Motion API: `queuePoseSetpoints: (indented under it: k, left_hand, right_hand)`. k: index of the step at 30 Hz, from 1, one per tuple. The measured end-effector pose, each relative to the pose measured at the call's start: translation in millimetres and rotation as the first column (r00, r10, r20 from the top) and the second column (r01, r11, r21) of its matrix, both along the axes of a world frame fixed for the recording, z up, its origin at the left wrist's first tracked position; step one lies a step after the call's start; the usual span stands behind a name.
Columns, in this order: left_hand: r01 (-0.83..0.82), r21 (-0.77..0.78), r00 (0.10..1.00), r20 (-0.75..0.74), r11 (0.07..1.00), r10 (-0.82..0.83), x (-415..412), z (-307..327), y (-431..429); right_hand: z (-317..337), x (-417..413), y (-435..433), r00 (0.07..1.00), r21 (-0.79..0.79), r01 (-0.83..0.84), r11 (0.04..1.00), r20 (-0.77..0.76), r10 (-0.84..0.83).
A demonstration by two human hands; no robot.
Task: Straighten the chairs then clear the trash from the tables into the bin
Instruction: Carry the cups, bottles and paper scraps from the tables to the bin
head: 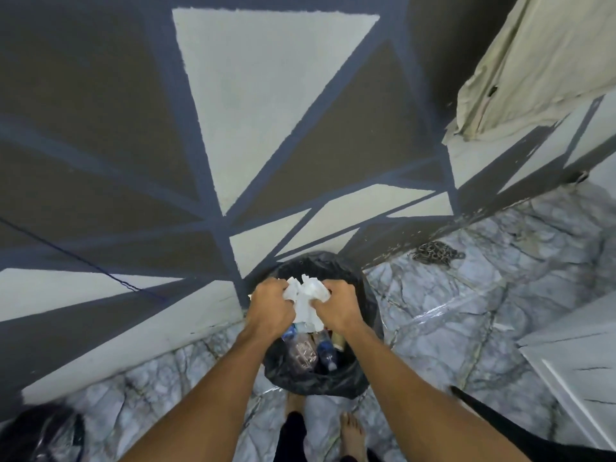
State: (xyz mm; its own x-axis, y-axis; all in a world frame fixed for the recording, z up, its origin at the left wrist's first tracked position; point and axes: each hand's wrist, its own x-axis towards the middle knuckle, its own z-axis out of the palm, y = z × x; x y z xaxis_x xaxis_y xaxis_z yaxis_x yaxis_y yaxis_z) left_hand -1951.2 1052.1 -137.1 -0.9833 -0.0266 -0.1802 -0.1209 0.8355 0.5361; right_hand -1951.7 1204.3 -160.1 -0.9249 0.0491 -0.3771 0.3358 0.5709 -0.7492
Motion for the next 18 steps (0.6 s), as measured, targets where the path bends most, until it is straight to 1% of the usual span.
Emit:
queuePoseSetpoints:
  k: [3,5,12,16,18]
  left_hand:
    - [0.017,-0.018,0.999,0.051,1.0,-0.016,-22,-19,-21]
    - [0.038,-0.018,0.996,0.076,0.999,-0.036,-38,-27,-31]
    - [0.088,0.013,0.982,0.169,0.996,-0.089,-75,-65,-44]
    - [0.127,-0.034,0.975,0.186,0.991,-0.119,-83,-81,-42]
    - [0.123,0.025,0.971,0.204,0.992,-0.126,-86,-91,-38]
  right_hand:
    - [-20,-19,-27,0.997,-0.021,0.035,0.999,0.063,-0.033]
    - [-33,-32,-40,0.994,-0.006,0.05,0.999,0.096,-0.05]
    - [-56,-68,-60,0.991,0.087,0.051,0.995,0.117,-0.061]
    - [-77,-76,-54,0.987,0.09,0.076,0.993,0.137,-0.088]
    - [-78,-77,-45,0.985,0.098,0.091,0.991,0.137,-0.104]
